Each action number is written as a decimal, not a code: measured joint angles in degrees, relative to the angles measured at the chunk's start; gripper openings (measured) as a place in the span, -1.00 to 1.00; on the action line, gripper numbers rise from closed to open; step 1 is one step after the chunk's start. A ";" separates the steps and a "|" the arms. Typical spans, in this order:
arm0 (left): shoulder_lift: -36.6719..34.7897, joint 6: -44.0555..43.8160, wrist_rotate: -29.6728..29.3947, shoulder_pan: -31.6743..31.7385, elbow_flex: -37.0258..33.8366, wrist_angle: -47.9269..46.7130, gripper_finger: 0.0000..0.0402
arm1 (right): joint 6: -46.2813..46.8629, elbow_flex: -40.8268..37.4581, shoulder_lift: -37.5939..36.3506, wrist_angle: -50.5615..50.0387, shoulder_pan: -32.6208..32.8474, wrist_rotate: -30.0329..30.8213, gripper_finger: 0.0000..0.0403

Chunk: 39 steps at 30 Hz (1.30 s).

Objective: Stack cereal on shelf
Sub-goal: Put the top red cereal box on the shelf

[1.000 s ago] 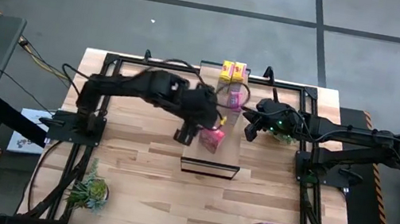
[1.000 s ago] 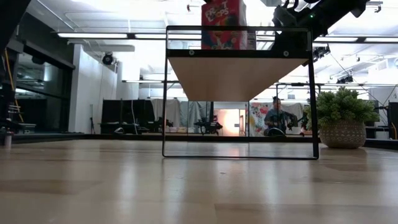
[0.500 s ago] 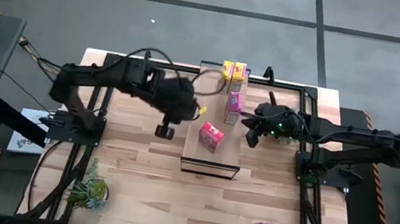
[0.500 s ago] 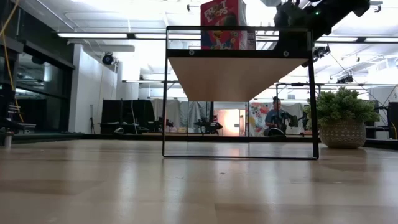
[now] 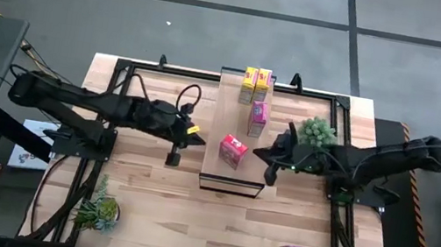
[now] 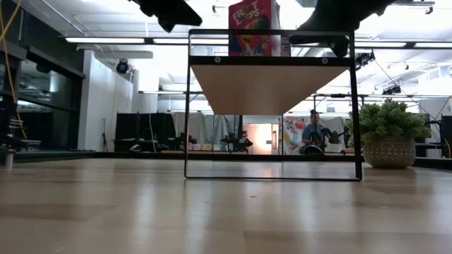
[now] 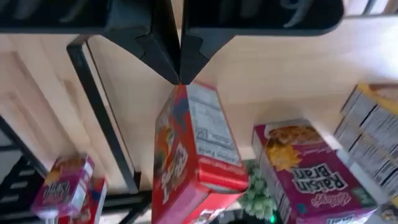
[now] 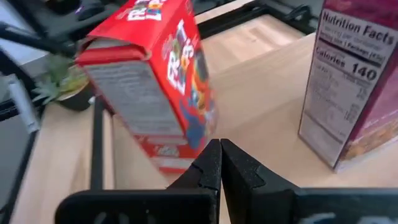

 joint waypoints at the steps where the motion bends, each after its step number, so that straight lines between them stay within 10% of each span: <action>1: 0.73 -0.31 0.00 -0.10 -0.31 1.67 -1.00 | 0.01 0.00 0.76 1.12 0.25 1.24 -1.00; 39: 15.95 -3.14 2.44 4.73 -0.31 22.31 -1.00 | 4.55 0.02 6.36 11.45 7.09 2.36 -1.00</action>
